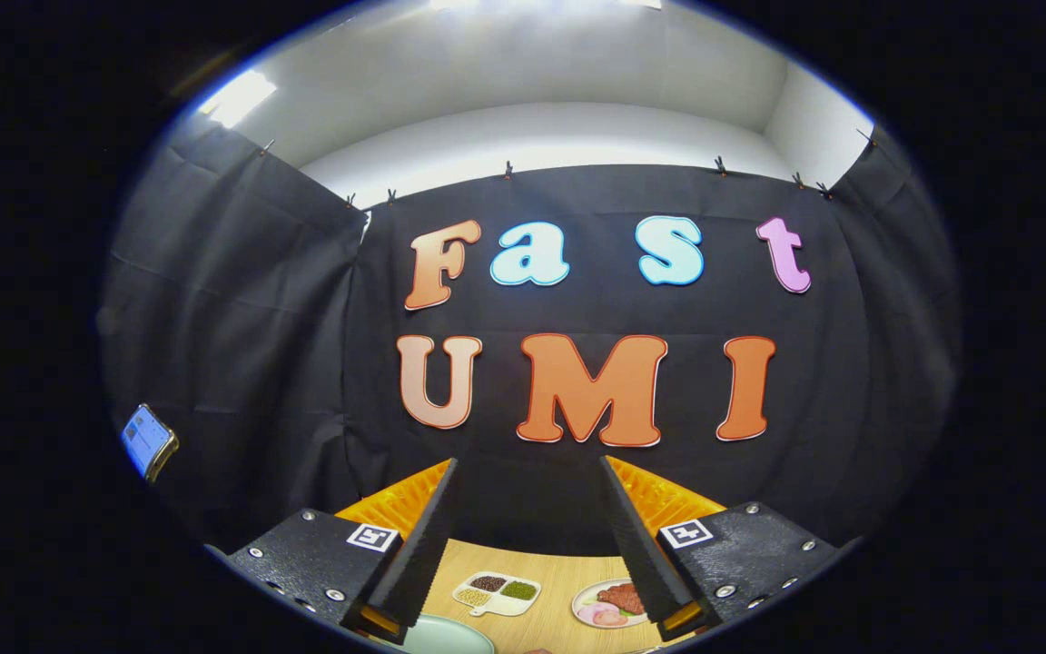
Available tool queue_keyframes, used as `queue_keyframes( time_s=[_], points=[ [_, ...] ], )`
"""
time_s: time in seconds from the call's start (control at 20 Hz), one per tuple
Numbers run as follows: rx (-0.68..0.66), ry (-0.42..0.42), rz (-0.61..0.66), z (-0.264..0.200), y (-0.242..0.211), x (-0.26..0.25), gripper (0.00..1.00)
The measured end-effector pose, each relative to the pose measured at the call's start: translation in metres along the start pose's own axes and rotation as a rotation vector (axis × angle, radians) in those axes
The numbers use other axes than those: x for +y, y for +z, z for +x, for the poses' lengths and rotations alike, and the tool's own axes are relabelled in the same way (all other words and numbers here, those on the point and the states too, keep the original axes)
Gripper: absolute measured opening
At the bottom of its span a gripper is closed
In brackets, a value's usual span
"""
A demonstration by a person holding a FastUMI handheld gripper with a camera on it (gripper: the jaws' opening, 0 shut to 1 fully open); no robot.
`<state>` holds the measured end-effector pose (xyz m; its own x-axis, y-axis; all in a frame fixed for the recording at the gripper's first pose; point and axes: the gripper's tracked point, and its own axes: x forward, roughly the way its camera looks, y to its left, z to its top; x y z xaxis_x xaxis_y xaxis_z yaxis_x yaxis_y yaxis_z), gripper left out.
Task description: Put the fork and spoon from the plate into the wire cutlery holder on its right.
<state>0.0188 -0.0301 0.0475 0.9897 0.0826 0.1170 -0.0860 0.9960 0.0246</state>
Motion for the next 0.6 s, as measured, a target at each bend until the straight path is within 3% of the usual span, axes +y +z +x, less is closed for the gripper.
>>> queue_keyframes(
  time_s=[0.6],
  points=[
    [0.033, 0.021, 0.006, 0.003, -0.010, 0.018, 0.89]
  ],
)
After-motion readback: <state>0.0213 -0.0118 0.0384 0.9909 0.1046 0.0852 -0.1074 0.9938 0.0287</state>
